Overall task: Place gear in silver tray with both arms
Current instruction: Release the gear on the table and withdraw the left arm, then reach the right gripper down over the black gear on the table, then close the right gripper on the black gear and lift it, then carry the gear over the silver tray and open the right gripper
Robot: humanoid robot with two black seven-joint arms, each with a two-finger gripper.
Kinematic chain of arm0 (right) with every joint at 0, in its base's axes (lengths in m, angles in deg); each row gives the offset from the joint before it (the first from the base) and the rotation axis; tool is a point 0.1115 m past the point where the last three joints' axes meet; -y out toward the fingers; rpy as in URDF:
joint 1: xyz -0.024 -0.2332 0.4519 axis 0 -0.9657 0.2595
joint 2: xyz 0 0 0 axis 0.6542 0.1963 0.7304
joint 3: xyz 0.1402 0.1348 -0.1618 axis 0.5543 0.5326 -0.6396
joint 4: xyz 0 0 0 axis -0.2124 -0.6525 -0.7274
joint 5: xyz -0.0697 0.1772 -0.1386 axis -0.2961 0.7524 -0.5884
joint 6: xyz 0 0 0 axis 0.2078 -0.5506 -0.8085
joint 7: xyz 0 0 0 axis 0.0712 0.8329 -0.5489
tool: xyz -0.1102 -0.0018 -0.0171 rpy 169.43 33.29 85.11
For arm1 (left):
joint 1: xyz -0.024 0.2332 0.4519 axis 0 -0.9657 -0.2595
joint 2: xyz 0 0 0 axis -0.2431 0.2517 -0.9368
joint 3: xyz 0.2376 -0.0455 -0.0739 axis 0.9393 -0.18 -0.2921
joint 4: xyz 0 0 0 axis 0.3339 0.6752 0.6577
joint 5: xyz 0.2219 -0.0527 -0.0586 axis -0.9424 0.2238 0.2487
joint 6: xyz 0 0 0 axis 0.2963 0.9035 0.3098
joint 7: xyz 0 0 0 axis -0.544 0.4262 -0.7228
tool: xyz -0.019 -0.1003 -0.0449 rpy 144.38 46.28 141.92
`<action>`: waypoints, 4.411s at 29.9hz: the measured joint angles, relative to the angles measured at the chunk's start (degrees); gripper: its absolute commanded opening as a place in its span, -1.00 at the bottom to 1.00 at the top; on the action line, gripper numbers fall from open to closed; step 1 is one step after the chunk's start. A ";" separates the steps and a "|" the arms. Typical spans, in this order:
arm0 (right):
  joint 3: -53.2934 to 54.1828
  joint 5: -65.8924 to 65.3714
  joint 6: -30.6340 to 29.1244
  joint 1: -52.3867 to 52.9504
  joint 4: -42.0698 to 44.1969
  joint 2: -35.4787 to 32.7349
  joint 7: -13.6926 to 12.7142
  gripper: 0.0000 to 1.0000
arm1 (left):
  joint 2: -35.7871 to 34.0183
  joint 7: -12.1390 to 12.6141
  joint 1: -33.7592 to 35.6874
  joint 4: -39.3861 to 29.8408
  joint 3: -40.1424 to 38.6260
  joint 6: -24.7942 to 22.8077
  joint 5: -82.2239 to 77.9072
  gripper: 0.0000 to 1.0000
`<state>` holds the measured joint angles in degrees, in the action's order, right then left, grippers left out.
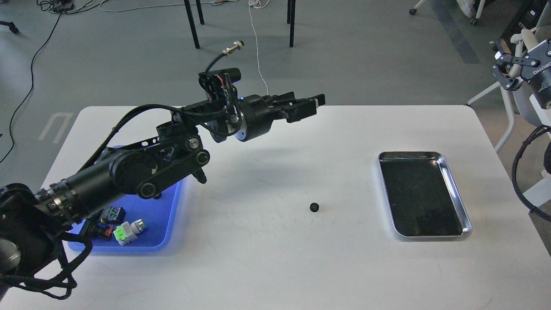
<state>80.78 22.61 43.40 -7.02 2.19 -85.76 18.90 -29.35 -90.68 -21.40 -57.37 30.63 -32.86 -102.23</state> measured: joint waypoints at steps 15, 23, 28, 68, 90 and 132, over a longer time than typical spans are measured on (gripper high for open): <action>-26.53 -16.87 -0.11 24.81 -0.27 7.68 0.02 0.98 | -21.79 -1.76 -3.26 2.54 -9.64 -1.17 68.94 0.95; -48.26 -35.17 -0.30 40.04 -2.80 16.04 0.39 0.97 | -25.13 -4.52 -8.87 3.08 -15.64 -5.64 79.77 0.95; -61.43 -44.86 -0.21 47.61 -3.60 23.80 0.63 0.95 | -25.20 -4.53 -10.83 3.04 -19.02 -6.08 79.96 0.95; -91.14 -68.92 3.62 43.23 -1.28 42.89 1.73 -0.04 | -27.13 -5.37 -12.52 3.07 -20.72 -7.92 80.04 0.95; -91.21 -69.01 3.60 43.15 -1.14 42.89 1.68 -0.72 | -27.98 -5.90 -12.61 3.25 -20.72 -7.85 79.95 0.95; -89.99 -89.32 7.57 40.23 -14.70 3.78 1.53 -0.46 | -30.12 -5.89 -12.52 3.18 -20.62 -7.39 79.95 0.95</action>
<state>-9.22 -66.71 50.97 33.21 -12.51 -81.98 20.43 -59.47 -96.57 -33.91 -54.19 10.01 -40.25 -22.28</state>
